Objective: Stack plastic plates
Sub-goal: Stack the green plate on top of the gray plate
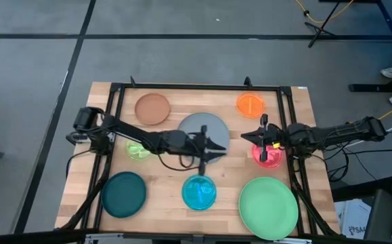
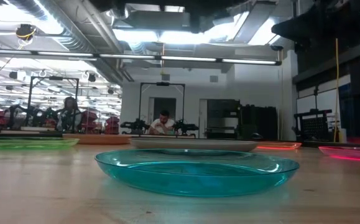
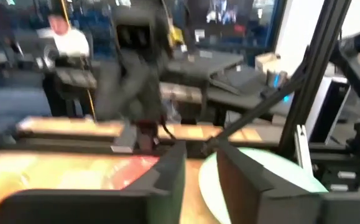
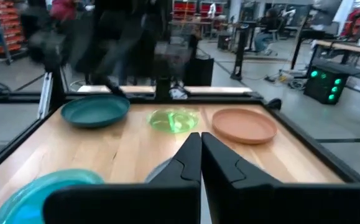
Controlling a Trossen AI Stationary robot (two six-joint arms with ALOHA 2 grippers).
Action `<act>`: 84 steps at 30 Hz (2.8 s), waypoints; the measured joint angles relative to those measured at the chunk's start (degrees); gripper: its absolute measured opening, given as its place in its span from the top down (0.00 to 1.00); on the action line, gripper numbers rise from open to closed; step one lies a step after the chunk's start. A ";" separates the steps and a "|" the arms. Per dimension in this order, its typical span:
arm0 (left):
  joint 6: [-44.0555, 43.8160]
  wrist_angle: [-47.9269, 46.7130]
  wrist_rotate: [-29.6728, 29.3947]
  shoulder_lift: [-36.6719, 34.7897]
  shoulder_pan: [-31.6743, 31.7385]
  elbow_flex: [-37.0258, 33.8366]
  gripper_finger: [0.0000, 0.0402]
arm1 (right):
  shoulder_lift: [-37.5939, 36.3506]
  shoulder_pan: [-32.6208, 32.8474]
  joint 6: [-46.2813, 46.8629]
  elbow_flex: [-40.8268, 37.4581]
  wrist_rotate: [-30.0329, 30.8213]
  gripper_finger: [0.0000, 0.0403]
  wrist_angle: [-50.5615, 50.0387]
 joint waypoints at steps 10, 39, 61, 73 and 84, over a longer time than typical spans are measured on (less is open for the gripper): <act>-9.42 -16.50 -1.49 12.50 -1.51 17.29 0.52 | 0.00 0.00 0.00 6.29 0.09 0.99 -9.50; -30.17 -36.50 0.82 38.61 -5.38 46.79 0.51 | 0.12 -0.02 9.47 9.61 0.56 0.99 -25.93; -30.47 -39.62 -5.47 38.59 -8.46 46.35 0.51 | 0.13 -0.02 13.90 9.61 -0.39 0.99 -27.25; -33.56 -33.59 -0.49 43.64 -8.12 46.56 0.51 | 0.13 0.00 13.60 9.54 -0.89 0.99 -28.19; -32.43 -35.66 -0.62 43.94 -7.73 46.51 0.65 | 0.13 0.00 13.57 9.54 -0.88 0.99 -28.61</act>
